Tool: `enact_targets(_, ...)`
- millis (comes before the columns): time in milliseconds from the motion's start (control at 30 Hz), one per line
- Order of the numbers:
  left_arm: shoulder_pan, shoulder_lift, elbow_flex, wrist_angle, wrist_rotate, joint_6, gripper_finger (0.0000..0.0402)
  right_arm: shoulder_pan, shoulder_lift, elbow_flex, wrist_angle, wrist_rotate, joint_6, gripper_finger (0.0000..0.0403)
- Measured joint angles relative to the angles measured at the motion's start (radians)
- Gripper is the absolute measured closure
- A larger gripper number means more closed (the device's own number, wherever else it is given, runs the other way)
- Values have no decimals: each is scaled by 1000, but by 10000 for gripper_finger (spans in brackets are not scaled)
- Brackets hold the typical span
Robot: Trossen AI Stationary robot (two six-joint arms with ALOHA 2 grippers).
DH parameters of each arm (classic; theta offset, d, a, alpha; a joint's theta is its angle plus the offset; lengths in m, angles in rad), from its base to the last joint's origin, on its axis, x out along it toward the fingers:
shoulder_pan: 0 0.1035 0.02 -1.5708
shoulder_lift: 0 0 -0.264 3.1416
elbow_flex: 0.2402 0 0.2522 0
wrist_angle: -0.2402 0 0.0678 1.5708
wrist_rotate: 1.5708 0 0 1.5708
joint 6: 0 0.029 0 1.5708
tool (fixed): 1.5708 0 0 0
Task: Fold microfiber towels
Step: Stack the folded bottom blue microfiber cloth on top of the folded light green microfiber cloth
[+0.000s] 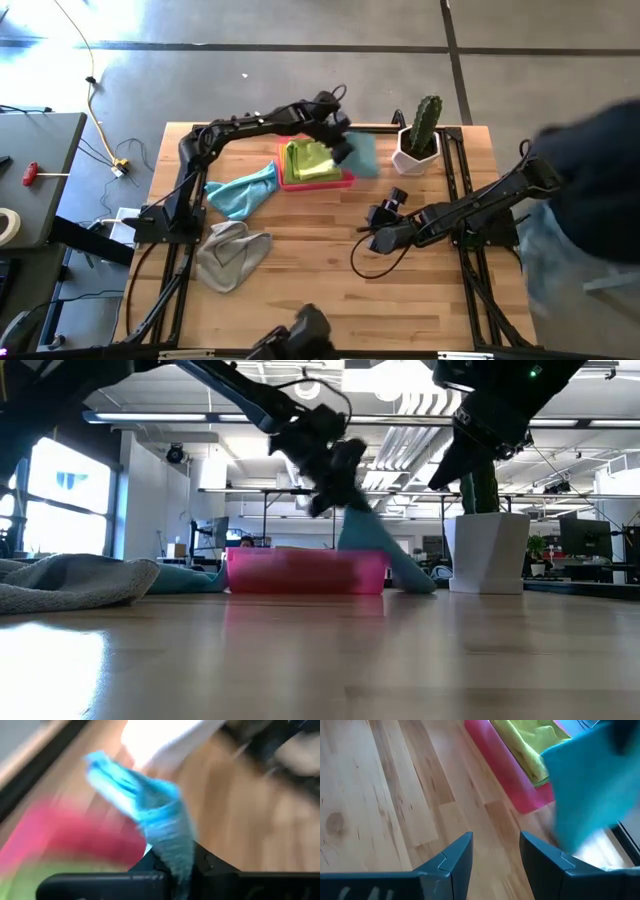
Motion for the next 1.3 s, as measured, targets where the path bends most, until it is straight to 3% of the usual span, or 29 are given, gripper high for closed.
enact_targets(200, 48, -46, 0, -349, -213, 40, 396, 0, 0, 0, -5, 0, 0, 247)
enact_targets(533, 88, -132, 1, -578, -435, 68, 396, 0, 0, 0, -1, 0, 1, 247)
enact_targets(700, 79, -116, 0, -653, -473, 68, 396, 0, 0, 0, 1, 1, 1, 247)
enact_targets(900, 52, -94, -1, -630, -481, 84, 393, 0, 0, 0, 3, 1, 2, 247)
enact_targets(1167, 18, -92, -1, -650, -661, 84, 318, 0, 0, 0, 3, 2, 1, 247)
enact_targets(1300, 0, -92, -1, -643, -870, 96, 271, 0, 0, 0, 3, 1, 1, 247)
